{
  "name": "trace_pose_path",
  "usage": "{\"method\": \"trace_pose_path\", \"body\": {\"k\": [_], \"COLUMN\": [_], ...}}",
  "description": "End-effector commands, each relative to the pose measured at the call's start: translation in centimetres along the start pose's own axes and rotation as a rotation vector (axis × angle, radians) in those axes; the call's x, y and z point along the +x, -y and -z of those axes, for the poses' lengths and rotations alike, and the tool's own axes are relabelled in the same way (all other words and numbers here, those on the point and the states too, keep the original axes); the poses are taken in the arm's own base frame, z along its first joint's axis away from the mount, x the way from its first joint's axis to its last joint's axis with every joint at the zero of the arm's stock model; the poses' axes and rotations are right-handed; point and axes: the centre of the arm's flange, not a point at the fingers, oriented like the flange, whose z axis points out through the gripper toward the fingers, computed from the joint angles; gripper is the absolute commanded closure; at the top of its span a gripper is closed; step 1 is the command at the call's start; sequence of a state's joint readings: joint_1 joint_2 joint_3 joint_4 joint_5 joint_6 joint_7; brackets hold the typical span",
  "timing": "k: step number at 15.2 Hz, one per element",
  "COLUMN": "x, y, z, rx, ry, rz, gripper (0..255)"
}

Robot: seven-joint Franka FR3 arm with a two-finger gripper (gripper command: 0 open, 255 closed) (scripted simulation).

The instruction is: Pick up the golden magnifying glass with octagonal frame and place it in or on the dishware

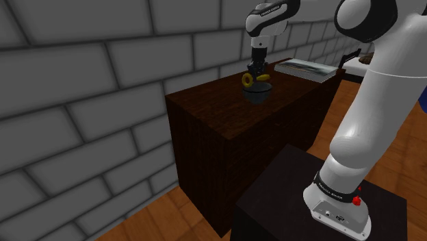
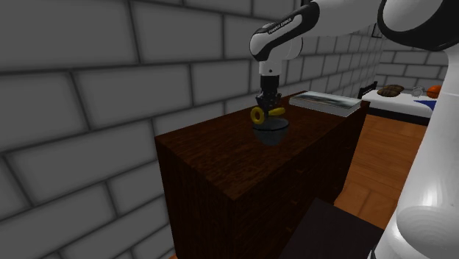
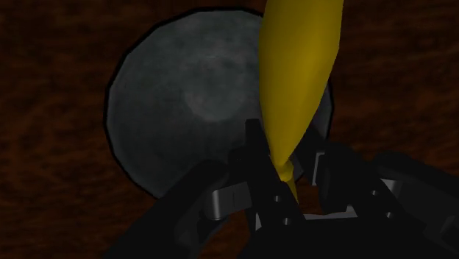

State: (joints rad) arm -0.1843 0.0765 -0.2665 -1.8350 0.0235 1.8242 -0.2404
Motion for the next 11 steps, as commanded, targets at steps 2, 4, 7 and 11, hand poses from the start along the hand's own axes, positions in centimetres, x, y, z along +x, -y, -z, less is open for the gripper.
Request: {"method": "trace_pose_path", "body": {"k": [2,4,7,11], "x": [0.1,0.2,0.3,0.3], "y": [-0.2,-0.2,-0.2,-0.2], "z": [-1.5,-2.6,-3.3,-3.3], "rx": [0.0,0.0,0.0,0.0], "ry": [0.0,0.0,0.0,0.0], "rz": [0.0,0.0,0.0,0.0], "gripper": [255,255,255,255]}}
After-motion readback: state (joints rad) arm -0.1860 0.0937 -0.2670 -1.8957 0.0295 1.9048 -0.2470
